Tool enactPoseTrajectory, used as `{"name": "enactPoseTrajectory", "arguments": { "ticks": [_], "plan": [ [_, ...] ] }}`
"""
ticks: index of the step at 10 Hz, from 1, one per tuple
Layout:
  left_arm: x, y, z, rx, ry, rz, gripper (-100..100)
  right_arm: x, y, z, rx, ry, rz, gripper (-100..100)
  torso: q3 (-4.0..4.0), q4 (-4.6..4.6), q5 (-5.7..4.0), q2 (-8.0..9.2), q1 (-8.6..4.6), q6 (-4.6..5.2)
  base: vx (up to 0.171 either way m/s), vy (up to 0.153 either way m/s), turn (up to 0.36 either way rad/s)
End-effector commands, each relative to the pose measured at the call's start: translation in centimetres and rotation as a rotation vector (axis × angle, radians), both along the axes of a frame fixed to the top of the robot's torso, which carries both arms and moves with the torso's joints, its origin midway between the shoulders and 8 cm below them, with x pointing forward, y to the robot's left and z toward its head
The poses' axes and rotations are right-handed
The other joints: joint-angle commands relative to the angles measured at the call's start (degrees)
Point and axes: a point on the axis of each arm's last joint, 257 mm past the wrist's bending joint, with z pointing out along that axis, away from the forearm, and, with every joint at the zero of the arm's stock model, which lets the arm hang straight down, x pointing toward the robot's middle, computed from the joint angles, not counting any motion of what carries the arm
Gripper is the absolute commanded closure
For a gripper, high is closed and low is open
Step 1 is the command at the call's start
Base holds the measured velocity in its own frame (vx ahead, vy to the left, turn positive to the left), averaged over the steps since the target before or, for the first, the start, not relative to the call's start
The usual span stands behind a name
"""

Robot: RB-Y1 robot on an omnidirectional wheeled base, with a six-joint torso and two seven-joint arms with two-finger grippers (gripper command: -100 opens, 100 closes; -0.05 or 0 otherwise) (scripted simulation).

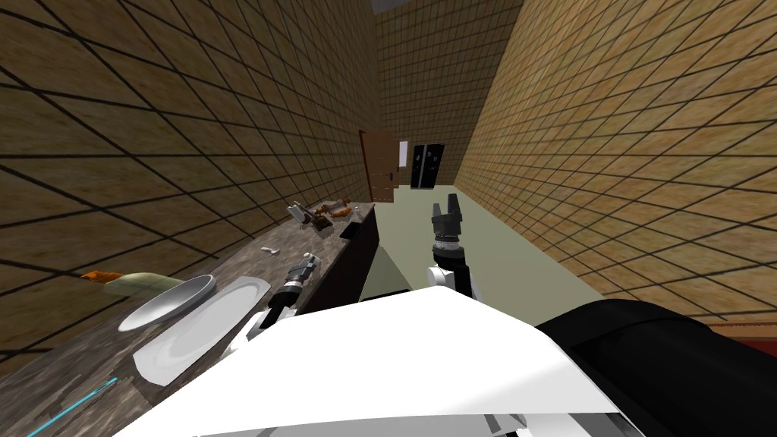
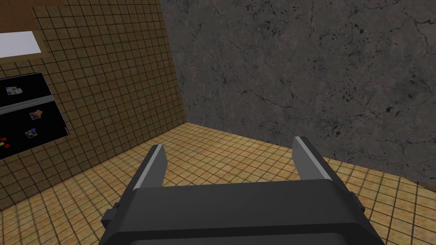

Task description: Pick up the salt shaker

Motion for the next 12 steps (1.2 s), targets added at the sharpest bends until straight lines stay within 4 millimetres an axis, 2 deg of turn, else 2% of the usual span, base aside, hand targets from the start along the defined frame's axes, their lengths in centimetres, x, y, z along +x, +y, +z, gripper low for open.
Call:
{"name": "enactPoseTrajectory", "arguments": {
  "ticks": [1,2,3,4,6,7,9,10,12],
  "plan": [
    [-1.4,-0.4,-0.2,0.000,0.006,0.005,100,0.0,0.0,0.0,0.000,0.000,0.000,0,0.00,0.00,0.00,0.00,0.00,0.00,0.079,0.038,-0.013],
    [-2.1,-0.5,0.1,0.003,0.005,0.001,100,0.0,0.0,0.0,0.000,0.000,0.000,0,-0.04,-0.02,0.01,-0.04,0.03,-0.01,0.044,0.017,-0.002],
    [-2.1,-0.7,0.4,0.004,-0.002,-0.002,100,0.0,0.0,0.0,0.000,0.000,0.000,0,-0.02,-0.06,0.04,0.05,-0.01,-0.04,0.009,0.002,0.008],
    [-3.3,-1.0,0.0,-0.007,0.010,0.014,100,0.0,0.0,0.0,0.000,0.000,0.000,0,0.04,-0.05,0.04,0.15,-0.05,-0.03,0.048,0.025,-0.016],
    [-4.4,-1.5,0.9,-0.001,-0.001,0.004,100,0.0,0.0,0.0,0.000,0.000,0.000,0,-0.04,-0.07,0.06,0.00,0.05,-0.05,0.060,0.025,-0.006],
    [-5.5,-1.8,0.6,-0.013,0.011,0.022,100,0.0,0.0,0.0,0.000,0.000,0.000,0,0.00,-0.05,0.04,0.06,0.01,-0.04,0.061,0.025,-0.019],
    [-6.7,-2.3,1.6,-0.007,0.001,0.012,100,0.0,0.0,0.0,0.000,0.000,0.000,0,-0.03,-0.07,0.07,0.01,0.04,-0.04,0.054,0.025,-0.006],
    [-7.6,-2.5,1.2,-0.020,0.014,0.033,100,0.0,0.0,0.0,0.000,0.000,0.000,0,0.00,-0.04,0.04,0.06,0.02,-0.04,0.083,0.042,-0.015],
    [-9.1,-2.8,1.8,-0.016,0.018,0.030,100,0.0,0.0,0.0,0.000,0.000,0.000,0,-0.06,-0.07,0.07,-0.03,0.11,-0.06,0.055,0.030,-0.009]
  ]
}}
